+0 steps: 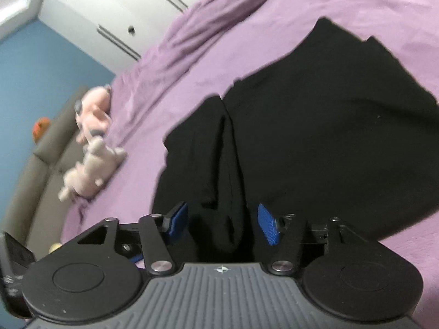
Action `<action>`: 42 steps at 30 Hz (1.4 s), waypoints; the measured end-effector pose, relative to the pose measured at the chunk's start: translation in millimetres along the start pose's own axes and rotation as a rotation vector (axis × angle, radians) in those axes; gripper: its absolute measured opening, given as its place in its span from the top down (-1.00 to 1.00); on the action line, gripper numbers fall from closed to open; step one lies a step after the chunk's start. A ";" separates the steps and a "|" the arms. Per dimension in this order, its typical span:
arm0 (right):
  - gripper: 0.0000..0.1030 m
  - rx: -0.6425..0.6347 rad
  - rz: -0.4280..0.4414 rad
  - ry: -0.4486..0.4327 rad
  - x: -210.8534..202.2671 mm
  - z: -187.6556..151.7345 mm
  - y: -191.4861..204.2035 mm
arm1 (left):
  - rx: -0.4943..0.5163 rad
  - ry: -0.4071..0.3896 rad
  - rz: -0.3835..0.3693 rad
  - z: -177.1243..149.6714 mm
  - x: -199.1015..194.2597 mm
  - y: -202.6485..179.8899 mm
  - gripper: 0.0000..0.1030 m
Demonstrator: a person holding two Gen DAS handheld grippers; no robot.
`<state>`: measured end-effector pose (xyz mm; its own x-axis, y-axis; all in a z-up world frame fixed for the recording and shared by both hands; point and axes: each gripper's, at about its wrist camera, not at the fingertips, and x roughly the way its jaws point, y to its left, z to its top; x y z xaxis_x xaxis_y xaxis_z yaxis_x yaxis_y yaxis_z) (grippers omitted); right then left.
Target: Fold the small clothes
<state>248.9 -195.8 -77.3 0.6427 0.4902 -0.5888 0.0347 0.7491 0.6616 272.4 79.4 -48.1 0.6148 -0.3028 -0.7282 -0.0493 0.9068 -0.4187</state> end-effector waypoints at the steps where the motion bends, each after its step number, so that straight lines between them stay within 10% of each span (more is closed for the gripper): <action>1: 0.08 -0.022 -0.003 -0.003 1.6 -2.0 2.6 | 0.008 -0.007 0.002 0.4 -0.5 -0.9 0.22; 3: 0.58 -0.061 -0.003 0.007 4.5 -2.8 9.6 | 0.016 -0.012 0.001 -2.1 -7.2 0.3 0.20; 7: 0.76 -0.049 0.032 0.029 5.8 -2.9 9.7 | 0.005 0.000 0.008 1.2 -4.4 1.0 0.19; 29: 0.28 0.007 0.095 0.129 57.8 46.0 -5.6 | -0.124 -0.012 -0.057 32.7 29.7 19.7 0.15; 32: 0.36 -0.020 0.088 0.130 66.5 47.8 2.3 | -0.144 -0.007 -0.062 33.8 36.1 20.2 0.10; 34: 0.80 -0.049 0.067 0.122 68.6 47.6 7.4 | -0.147 -0.005 -0.066 33.6 37.0 20.5 0.08; 42: 0.86 -0.127 -0.055 0.052 50.0 44.5 15.8 | -0.102 -0.049 -0.058 33.2 28.0 17.0 0.08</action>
<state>315.7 -179.3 -75.6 0.6020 0.4667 -0.6479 -0.0302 0.8242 0.5656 314.9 96.1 -57.5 0.6565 -0.3369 -0.6749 -0.0910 0.8528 -0.5143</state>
